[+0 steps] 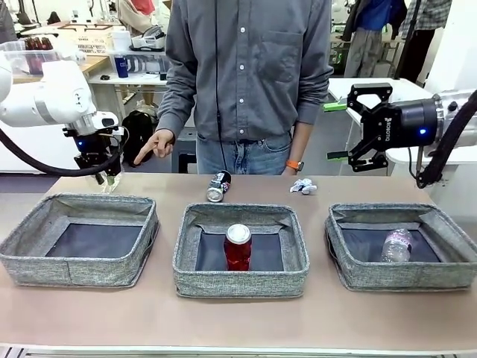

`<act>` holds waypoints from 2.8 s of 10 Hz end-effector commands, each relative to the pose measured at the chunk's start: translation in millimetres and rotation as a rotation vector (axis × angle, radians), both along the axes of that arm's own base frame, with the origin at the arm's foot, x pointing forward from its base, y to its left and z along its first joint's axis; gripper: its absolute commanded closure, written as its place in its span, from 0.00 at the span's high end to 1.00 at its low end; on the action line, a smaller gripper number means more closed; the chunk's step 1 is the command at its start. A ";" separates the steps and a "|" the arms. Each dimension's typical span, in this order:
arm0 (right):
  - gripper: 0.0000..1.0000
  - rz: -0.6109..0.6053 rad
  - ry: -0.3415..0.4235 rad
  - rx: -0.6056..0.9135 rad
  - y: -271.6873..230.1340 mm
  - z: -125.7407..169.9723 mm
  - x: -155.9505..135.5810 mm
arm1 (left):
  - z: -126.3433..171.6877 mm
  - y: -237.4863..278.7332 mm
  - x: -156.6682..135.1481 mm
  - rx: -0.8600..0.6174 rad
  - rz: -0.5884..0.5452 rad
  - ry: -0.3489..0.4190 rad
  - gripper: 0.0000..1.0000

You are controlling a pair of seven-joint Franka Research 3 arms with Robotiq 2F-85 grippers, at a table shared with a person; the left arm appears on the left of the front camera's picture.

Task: Sort the waste into the appropriate baskets.
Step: Pick up the waste item pointed out by the person.

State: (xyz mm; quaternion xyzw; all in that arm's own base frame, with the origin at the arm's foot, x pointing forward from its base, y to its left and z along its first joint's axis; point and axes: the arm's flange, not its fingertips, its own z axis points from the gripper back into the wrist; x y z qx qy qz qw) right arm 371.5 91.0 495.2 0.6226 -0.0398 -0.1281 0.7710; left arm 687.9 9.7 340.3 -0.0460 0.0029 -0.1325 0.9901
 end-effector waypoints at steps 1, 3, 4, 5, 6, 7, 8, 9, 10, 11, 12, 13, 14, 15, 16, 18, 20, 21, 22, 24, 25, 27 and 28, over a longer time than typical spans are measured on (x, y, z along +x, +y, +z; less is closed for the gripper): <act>1.00 -0.005 0.017 -0.008 0.7 3.1 -0.5 | 4.8 3.8 -2.8 0.023 0.007 0.016 0.37; 1.00 -0.005 0.017 -0.008 0.7 3.1 -0.5 | 10.7 9.1 -5.4 0.017 0.030 0.009 0.37; 1.00 -0.005 0.017 -0.008 0.7 3.1 -0.5 | 28.4 12.0 -11.1 -0.006 0.060 -0.020 0.37; 1.00 -0.005 0.017 -0.008 0.7 3.1 -0.5 | 70.0 13.7 -28.9 -0.047 0.104 -0.081 0.37; 1.00 -0.005 0.017 -0.008 0.7 3.1 -0.5 | 116.8 8.4 -58.4 -0.126 0.124 -0.131 0.37; 1.00 -0.005 0.017 -0.008 0.7 3.1 -0.5 | 157.0 1.4 -97.2 -0.194 0.175 -0.097 0.37; 1.00 -0.005 0.017 -0.008 0.7 3.1 -0.5 | 184.2 -12.0 -140.4 -0.244 0.161 -0.042 0.37; 1.00 -0.005 0.017 -0.008 0.7 3.1 -0.5 | 199.6 -22.2 -179.7 -0.276 0.195 -0.080 0.37; 1.00 -0.005 0.017 -0.008 0.7 3.1 -0.5 | 206.5 -29.3 -229.6 -0.279 0.217 -0.067 0.37; 1.00 -0.005 0.017 -0.008 0.7 3.1 -0.5 | 210.2 -33.7 -274.8 -0.309 0.130 -0.092 0.37; 1.00 -0.005 0.017 -0.008 0.7 3.1 -0.5 | 210.0 -43.9 -315.4 -0.315 0.141 -0.199 0.37; 1.00 -0.005 0.017 -0.008 0.7 3.1 -0.5 | 204.8 -53.7 -345.6 -0.275 -0.033 -0.186 0.37; 1.00 -0.005 0.017 -0.008 0.7 3.1 -0.5 | 221.3 -41.5 -277.1 -0.292 0.150 -0.094 0.37; 1.00 -0.005 0.017 -0.008 0.7 3.1 -0.5 | 221.3 -41.5 -277.1 -0.292 0.150 -0.094 0.37; 1.00 -0.005 0.017 -0.008 0.7 3.1 -0.5 | 221.3 -41.5 -277.1 -0.292 0.150 -0.094 0.37; 1.00 -0.005 0.017 -0.008 0.7 3.1 -0.5 | 221.3 -41.5 -277.1 -0.292 0.150 -0.094 0.37; 1.00 -0.005 0.017 -0.008 0.7 3.1 -0.5 | 207.5 -54.8 -280.8 -0.381 0.170 -0.068 0.37; 1.00 -0.005 0.017 -0.008 0.7 3.1 -0.5 | 217.0 -76.9 -285.8 -0.451 0.218 -0.031 0.37; 1.00 -0.005 0.017 -0.008 0.7 3.1 -0.5 | 237.0 -102.0 -293.7 -0.484 0.240 -0.020 0.37; 1.00 -0.005 0.017 -0.008 0.7 3.1 -0.5 | 284.9 -169.3 -308.2 -0.388 0.276 -0.008 0.37; 1.00 -0.005 0.017 -0.008 0.7 3.1 -0.5 | 306.2 -198.2 -309.7 -0.385 0.206 0.042 0.37; 1.00 -0.005 0.017 -0.008 0.7 3.1 -0.5 | 346.7 -255.1 -304.9 -0.320 0.213 0.037 0.37; 1.00 -0.005 0.017 -0.008 0.7 3.1 -0.5 | 362.1 -280.3 -303.1 -0.285 0.216 0.048 0.37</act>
